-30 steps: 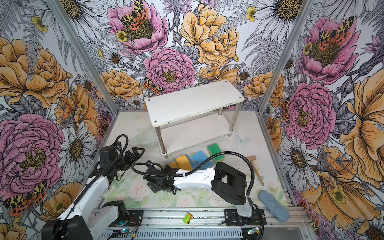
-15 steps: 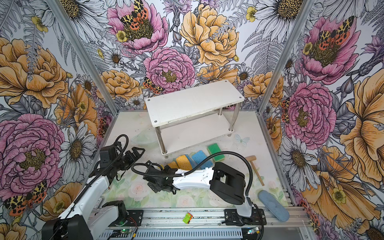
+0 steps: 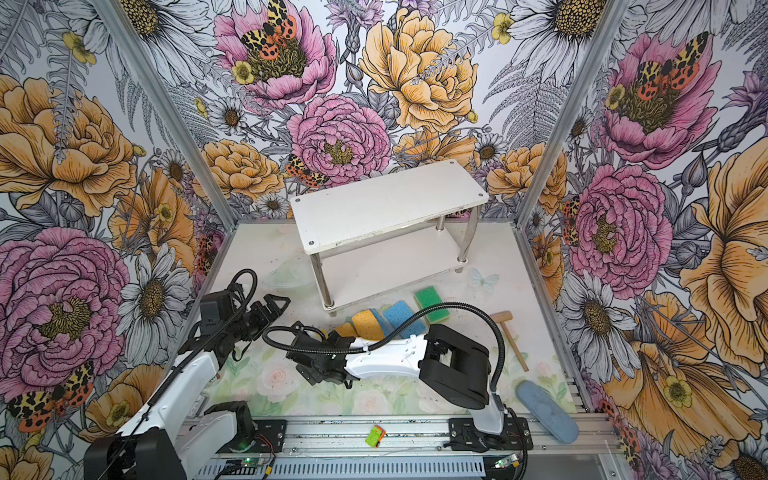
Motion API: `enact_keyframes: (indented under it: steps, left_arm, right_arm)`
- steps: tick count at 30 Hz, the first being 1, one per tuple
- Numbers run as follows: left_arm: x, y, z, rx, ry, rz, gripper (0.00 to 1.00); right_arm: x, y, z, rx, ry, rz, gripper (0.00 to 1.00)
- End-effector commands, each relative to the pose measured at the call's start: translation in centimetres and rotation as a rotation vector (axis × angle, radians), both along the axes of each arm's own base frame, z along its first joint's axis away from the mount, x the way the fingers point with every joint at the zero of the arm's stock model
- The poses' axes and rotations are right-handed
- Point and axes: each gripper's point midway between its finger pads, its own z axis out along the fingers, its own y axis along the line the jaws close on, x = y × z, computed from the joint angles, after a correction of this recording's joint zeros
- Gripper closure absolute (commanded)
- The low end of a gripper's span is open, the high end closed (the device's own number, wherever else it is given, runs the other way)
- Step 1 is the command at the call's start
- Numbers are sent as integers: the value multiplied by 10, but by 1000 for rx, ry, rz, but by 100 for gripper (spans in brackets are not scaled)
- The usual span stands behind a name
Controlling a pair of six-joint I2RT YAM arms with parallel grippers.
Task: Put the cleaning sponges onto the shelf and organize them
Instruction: 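Lower the open right gripper around the yellow sponge's near edge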
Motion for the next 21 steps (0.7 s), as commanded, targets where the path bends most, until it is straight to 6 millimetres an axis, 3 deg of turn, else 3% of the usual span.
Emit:
enact_keyframes:
  steps: [1, 21]
  left_arm:
    - [3, 0, 6, -13, -16, -3, 1]
    - [4, -1, 4, -18, -12, -5, 1]
  right_arm:
    - [4, 4, -1, -2, 1, -13, 16]
    - [6, 4, -9, -28, 11, -9, 32]
